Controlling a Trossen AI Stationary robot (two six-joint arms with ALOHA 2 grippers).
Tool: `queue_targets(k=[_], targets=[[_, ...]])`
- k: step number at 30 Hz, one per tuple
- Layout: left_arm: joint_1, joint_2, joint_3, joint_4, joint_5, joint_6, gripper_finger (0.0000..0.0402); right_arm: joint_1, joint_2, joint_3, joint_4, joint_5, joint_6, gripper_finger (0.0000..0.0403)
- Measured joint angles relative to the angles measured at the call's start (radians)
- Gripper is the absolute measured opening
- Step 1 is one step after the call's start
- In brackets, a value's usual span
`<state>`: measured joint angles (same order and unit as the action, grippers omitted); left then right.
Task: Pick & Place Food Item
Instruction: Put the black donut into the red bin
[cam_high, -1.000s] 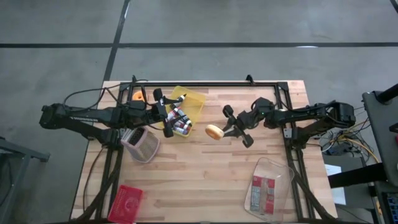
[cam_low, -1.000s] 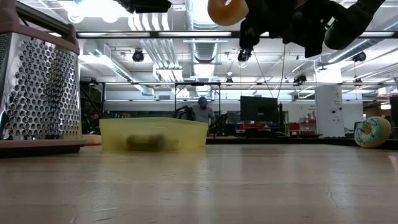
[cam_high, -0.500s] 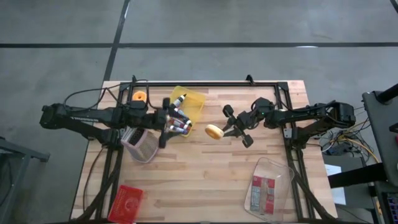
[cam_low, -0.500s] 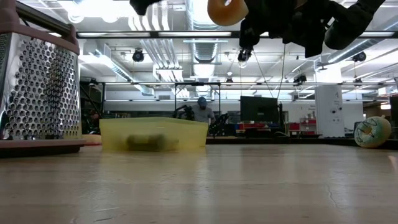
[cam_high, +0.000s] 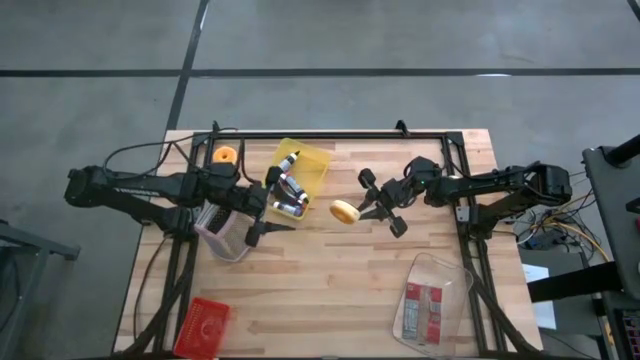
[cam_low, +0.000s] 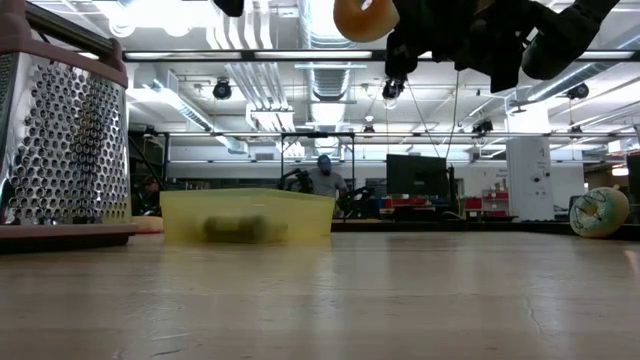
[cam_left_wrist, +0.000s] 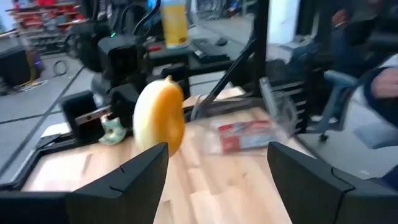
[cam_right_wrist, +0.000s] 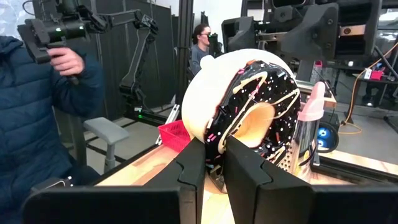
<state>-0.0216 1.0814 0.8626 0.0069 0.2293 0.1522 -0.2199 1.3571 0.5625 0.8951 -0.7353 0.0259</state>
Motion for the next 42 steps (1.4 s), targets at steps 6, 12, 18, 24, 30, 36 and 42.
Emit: queue_targets(k=[6, 12, 18, 24, 30, 36, 42], targets=[[0.001, 0.095, 0.0, 0.03, -0.147, 0.04, 0.0277, 0.006, 0.0, 0.0, 0.0, -0.005, 0.015, 0.0043], [0.0, 0.199, 0.0, 0.145, -0.161, 0.129, 0.0277, 0.006, 0.0, 0.0, -0.001, -0.007, 0.015, 0.0043], [0.002, 0.217, 0.001, 0.199, -0.215, 0.128, 0.0275, 0.006, 0.0, 0.0, -0.001, -0.007, 0.015, 0.0043], [0.002, 0.218, 0.001, 0.239, -0.244, 0.093, 0.0275, 0.006, 0.0, 0.0, -0.001, -0.007, 0.015, 0.0043], [0.002, 0.227, 0.002, 0.235, -0.22, 0.11, 0.0275, 0.006, 0.0, 0.0, -0.001, -0.006, 0.012, 0.0043], [0.018, 0.245, 0.01, 0.256, -0.173, 0.139, 0.0275, 0.006, 0.0, 0.0, -0.001, -0.007, -0.033, 0.0043], [0.03, 0.295, 0.048, 0.273, -0.165, 0.136, 0.0275, 0.006, 0.0, 0.0, -0.001, -0.006, -0.033, 0.0043]])
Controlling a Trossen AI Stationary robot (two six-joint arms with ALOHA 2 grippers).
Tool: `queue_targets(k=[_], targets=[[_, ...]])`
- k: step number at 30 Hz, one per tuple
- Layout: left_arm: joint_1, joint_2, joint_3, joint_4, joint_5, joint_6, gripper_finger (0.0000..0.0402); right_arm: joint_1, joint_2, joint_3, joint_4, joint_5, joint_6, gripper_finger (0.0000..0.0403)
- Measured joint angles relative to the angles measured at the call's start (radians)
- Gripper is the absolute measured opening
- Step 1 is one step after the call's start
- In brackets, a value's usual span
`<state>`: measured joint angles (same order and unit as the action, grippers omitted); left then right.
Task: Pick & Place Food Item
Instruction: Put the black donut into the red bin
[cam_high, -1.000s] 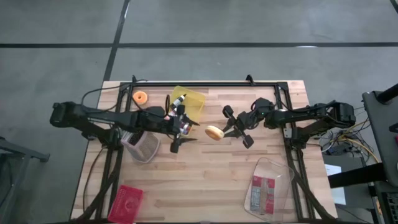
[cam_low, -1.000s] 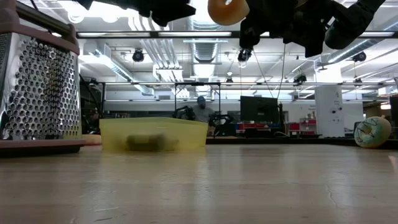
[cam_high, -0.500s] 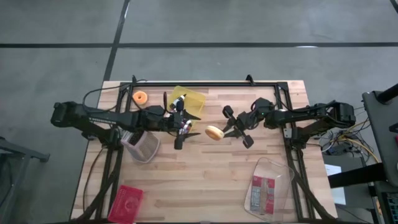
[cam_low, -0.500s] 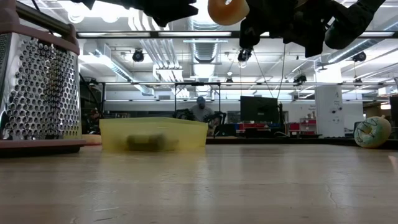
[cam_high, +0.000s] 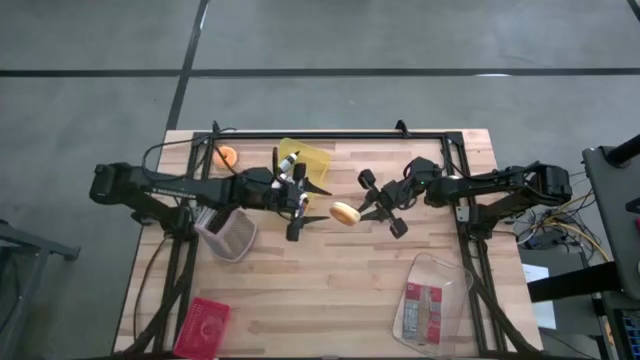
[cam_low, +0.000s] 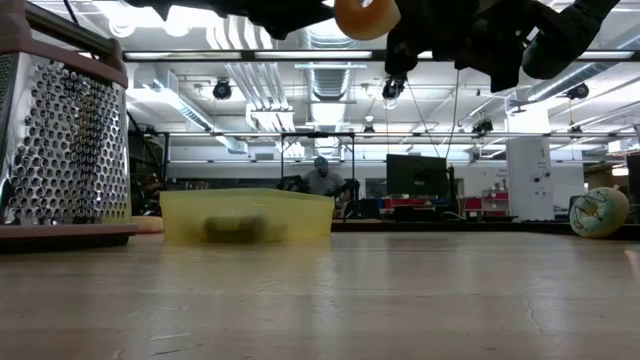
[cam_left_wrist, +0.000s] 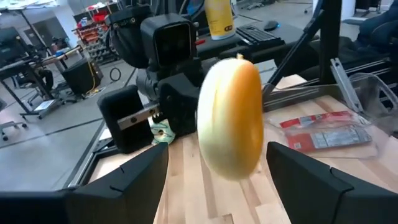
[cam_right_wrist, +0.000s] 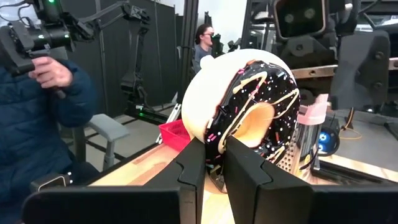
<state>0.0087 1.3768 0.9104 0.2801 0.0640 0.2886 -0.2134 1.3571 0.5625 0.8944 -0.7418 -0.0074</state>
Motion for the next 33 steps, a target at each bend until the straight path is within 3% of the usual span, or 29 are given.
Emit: queue_targets(k=[10, 16, 23, 33], targets=[[0.003, 0.117, 0.085, -0.006, 0.011, 0.007, 0.0273, 0.0, 0.0, -0.001, -0.005, 0.0, 0.0, 0.0043], [0.004, 0.103, 0.086, -0.011, 0.027, 0.011, 0.0272, 0.0, 0.0, -0.001, -0.008, 0.0, -0.004, 0.0043], [0.004, 0.089, 0.086, -0.011, 0.198, 0.008, 0.0266, 0.0, 0.001, -0.002, -0.008, -0.001, -0.013, 0.0043], [0.007, 0.091, 0.085, -0.007, 0.198, 0.031, 0.0259, 0.0, 0.001, -0.002, -0.008, 0.0, -0.013, 0.0043]])
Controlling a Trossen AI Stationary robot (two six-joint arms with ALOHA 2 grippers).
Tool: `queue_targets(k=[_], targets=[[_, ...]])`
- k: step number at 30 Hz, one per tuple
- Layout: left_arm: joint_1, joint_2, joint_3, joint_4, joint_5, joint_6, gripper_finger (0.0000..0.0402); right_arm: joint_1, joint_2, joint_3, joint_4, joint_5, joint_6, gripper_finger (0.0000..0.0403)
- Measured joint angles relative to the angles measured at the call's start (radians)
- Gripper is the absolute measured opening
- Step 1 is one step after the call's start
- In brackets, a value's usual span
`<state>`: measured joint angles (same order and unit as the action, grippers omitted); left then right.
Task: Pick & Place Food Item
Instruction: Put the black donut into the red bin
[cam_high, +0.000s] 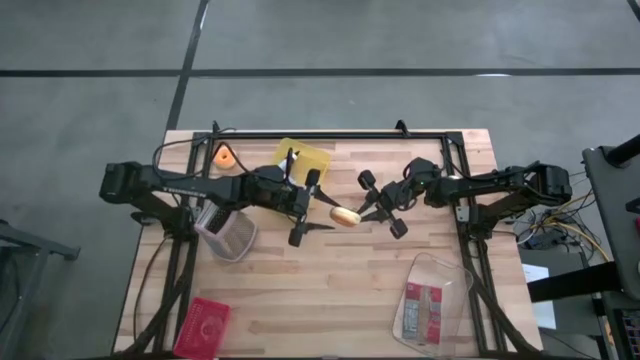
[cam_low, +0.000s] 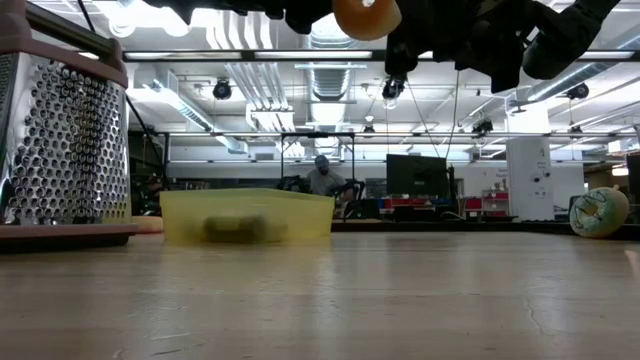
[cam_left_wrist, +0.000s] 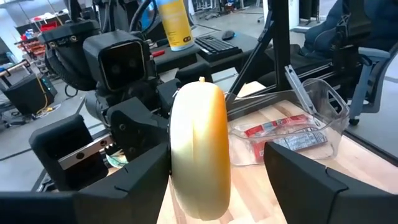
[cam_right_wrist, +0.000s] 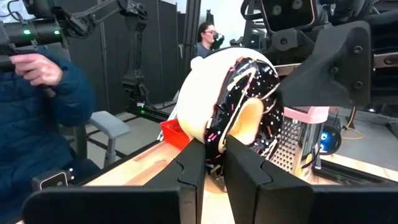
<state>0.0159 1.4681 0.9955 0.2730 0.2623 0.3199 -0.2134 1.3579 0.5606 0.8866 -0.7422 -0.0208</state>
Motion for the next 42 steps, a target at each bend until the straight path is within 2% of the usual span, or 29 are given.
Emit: queue_targets(k=[12, 29, 34, 42], targets=[[0.003, 0.003, 0.0, 0.004, -0.003, 0.002, 0.0205, 0.0, 0.0, 0.0, 0.0, 0.0, 0.002, 0.0043], [0.003, 0.003, -0.001, 0.003, -0.002, 0.028, 0.0054, 0.0, 0.0, 0.0, 0.0, 0.0, 0.002, 0.0043], [0.004, 0.003, -0.001, 0.003, -0.002, 0.029, 0.0036, 0.0, 0.0, 0.0, 0.0, 0.001, 0.002, 0.0043], [0.003, 0.003, -0.001, 0.002, -0.001, 0.029, 0.0038, 0.0, 0.0, 0.0, 0.001, 0.004, 0.002, 0.0043]])
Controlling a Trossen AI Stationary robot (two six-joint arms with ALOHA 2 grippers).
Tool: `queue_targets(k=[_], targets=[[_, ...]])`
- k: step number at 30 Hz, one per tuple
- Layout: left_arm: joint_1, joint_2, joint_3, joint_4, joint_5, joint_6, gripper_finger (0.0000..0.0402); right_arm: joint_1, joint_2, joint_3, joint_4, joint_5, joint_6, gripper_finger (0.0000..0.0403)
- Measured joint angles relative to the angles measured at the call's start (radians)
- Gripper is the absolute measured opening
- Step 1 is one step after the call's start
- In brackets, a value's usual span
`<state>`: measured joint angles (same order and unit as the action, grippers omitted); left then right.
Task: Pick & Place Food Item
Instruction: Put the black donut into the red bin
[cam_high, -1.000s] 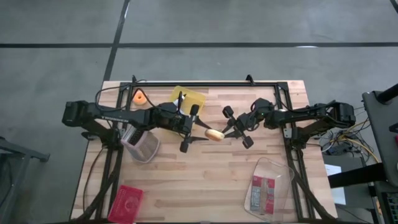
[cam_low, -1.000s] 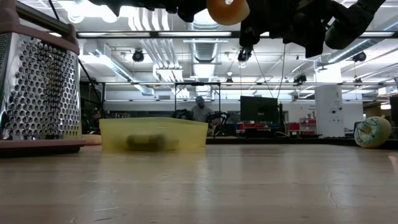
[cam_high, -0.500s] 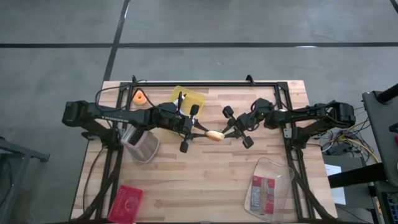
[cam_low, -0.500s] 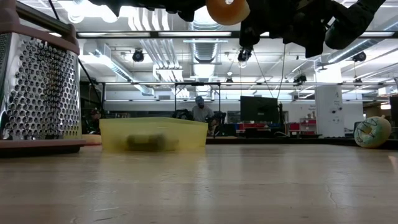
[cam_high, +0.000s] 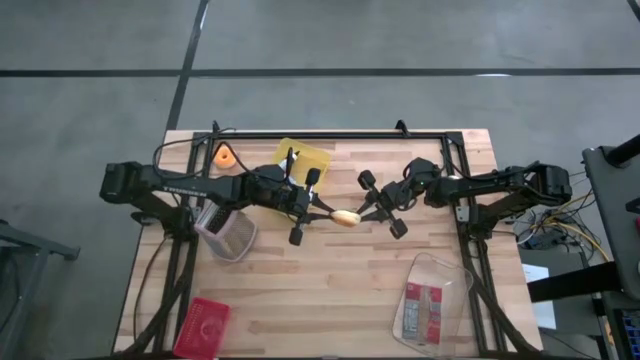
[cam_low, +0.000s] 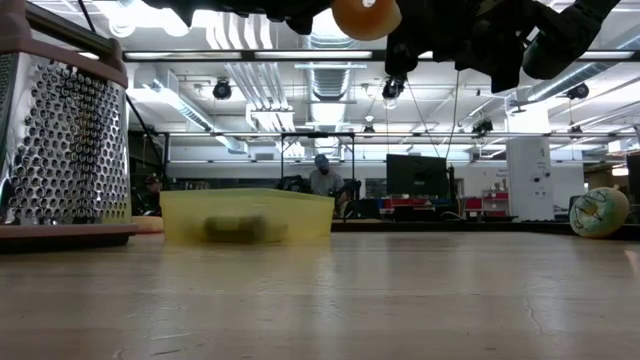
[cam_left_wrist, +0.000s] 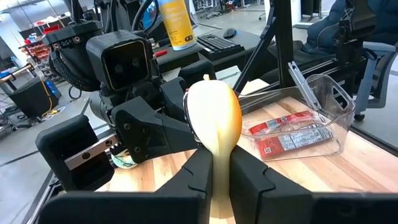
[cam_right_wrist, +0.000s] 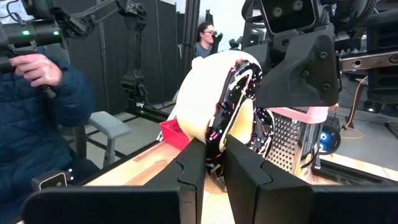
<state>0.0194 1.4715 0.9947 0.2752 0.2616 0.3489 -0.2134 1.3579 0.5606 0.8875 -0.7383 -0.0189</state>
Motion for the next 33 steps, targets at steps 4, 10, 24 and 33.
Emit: queue_targets(k=[4, 10, 24, 33], targets=[[0.0, 0.0, 0.0, -0.004, 0.0, 0.0, 0.0039, 0.0, 0.0, 0.0, 0.0, 0.005, 0.0, 0.0043], [0.0, 0.0, 0.0, -0.007, 0.0, 0.0, 0.0039, 0.0, 0.0, 0.0, 0.0, 0.006, 0.034, 0.0043], [0.0, 0.0, -0.001, -0.009, 0.001, 0.0, 0.0039, 0.006, 0.0, 0.0, 0.005, 0.008, 0.07, 0.0133], [0.0, 0.0, -0.001, -0.015, 0.001, 0.0, 0.0039, 0.014, 0.0, 0.0, 0.005, 0.012, 0.071, 0.0204]])
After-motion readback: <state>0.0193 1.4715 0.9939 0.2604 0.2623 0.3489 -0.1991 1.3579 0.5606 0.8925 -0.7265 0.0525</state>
